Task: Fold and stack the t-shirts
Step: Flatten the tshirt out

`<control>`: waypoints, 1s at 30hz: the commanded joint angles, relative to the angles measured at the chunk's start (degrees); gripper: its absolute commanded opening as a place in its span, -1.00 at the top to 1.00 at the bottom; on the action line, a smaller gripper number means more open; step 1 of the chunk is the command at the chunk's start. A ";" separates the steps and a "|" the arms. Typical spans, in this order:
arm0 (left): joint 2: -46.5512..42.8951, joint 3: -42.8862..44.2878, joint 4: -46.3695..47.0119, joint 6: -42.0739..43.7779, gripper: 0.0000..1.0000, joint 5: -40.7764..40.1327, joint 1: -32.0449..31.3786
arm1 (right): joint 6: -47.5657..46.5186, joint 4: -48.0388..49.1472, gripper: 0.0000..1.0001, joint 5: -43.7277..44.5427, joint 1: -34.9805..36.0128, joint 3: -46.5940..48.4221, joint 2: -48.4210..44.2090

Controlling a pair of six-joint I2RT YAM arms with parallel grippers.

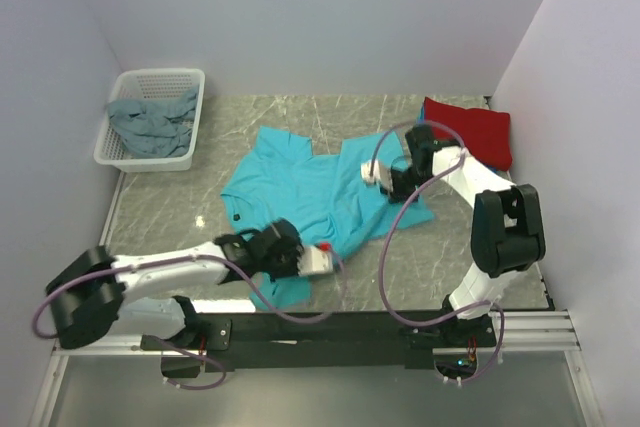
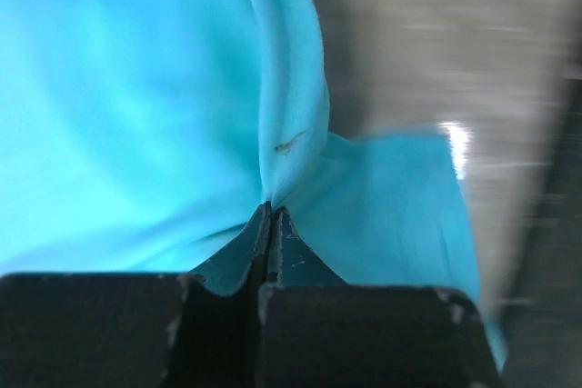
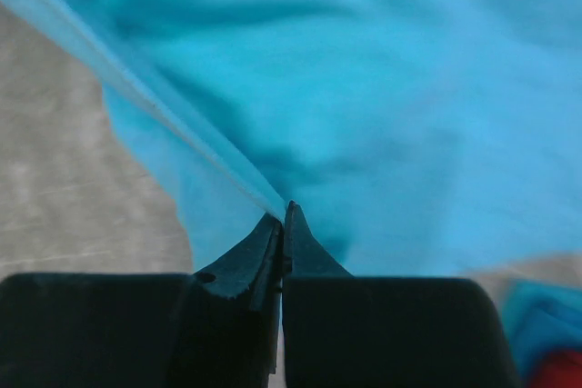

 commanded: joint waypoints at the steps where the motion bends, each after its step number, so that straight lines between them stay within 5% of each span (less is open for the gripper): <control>1: -9.10 1.00 2.91 5.05 0.99 -11.55 7.93 | 16.26 4.54 1.00 0.09 0.49 10.87 -0.16; 6: -13.51 17.29 7.67 9.82 0.99 -12.70 24.71 | 33.76 7.18 1.00 3.52 0.40 35.30 2.74; 11: -13.59 37.98 -0.49 9.03 0.99 -5.95 25.44 | 36.60 4.73 1.00 -1.48 -1.00 46.77 -4.09; 14: -19.12 40.74 -1.92 4.56 0.99 5.44 25.36 | 33.27 7.52 1.00 -1.67 -1.44 36.69 -18.11; 22: -35.91 20.54 -4.19 -13.35 0.94 29.37 25.09 | 19.91 3.16 1.00 1.32 -3.90 -0.99 -41.62; 24: -37.84 16.50 -7.79 -17.15 0.65 37.34 24.92 | 16.39 0.25 1.00 1.85 -5.13 -6.47 -48.12; 25: -38.64 15.08 -8.59 -20.73 -0.30 38.79 24.92 | 14.46 -1.76 0.86 3.50 -6.10 -11.20 -51.45; 26: -39.26 15.07 -8.59 -22.25 -0.98 39.32 24.92 | 14.97 -1.61 0.55 3.52 -6.10 -13.42 -52.88; 28: -41.63 14.46 -7.28 -24.62 -0.99 35.83 24.92 | 16.29 -0.03 -0.09 7.03 -6.19 -18.07 -54.82; 30: -42.68 14.02 -4.03 -25.17 -0.99 29.79 25.00 | 15.32 -0.46 -0.13 6.69 -6.37 -19.07 -55.79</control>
